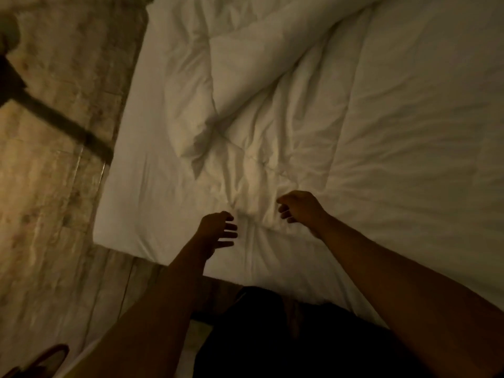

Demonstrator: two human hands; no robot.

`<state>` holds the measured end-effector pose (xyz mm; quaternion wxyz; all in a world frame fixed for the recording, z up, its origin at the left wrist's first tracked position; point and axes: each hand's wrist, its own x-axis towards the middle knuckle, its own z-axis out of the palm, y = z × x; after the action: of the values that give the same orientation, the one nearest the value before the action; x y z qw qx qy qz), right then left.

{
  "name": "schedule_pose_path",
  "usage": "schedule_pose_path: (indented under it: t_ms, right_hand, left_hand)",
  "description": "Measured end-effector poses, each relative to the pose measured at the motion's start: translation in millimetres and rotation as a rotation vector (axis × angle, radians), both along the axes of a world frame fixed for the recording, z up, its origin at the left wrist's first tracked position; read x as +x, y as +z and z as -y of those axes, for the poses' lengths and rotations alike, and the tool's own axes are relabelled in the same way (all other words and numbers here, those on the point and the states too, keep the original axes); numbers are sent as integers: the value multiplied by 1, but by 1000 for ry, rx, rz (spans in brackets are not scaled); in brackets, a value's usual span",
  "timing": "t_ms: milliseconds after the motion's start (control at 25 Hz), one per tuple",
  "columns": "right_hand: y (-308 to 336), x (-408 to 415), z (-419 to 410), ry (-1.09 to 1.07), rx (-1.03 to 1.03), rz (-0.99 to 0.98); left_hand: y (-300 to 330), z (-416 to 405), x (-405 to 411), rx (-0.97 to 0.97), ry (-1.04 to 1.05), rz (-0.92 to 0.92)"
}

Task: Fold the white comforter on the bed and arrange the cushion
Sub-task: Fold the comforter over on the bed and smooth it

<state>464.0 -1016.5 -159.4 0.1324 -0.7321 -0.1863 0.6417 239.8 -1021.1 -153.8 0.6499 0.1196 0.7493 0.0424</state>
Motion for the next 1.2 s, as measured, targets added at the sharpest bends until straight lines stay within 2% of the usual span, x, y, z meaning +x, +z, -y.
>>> schedule_pose_path:
  t_ms: [120, 280, 360, 520, 600, 720, 800, 920, 1040, 1200]
  right_hand:
    - [0, -48, -63, 96, 128, 7]
    - [9, -111, -157, 294, 571, 314]
    - [12, -140, -199, 292, 751, 391]
    - [-4, -183, -254, 337, 879, 456]
    - [-18, -196, -272, 377, 849, 558]
    - [-39, -212, -300, 516, 664, 755]
    - [-51, -221, -317, 637, 516, 805]
    - [-71, -222, -329, 751, 370, 854]
    - [-81, -209, -329, 654, 415, 869]
    - [-87, -168, -308, 342, 483, 580]
  left_hand:
    - [-13, -53, -44, 87, 64, -117]
    - [-23, -133, -98, 257, 133, -234]
    - [-28, -173, -111, 329, 103, -221]
    - [-37, -229, -113, 353, 57, -137]
    - [-47, -242, -106, 366, 105, -82]
    - [-62, -242, -94, 356, 146, -22]
    - [-71, -234, -84, 332, 96, -40]
    - [-82, -219, -64, 428, 30, -53]
    - [-85, -207, -49, 536, -9, -55]
    - [-82, -189, -28, 703, -284, -252]
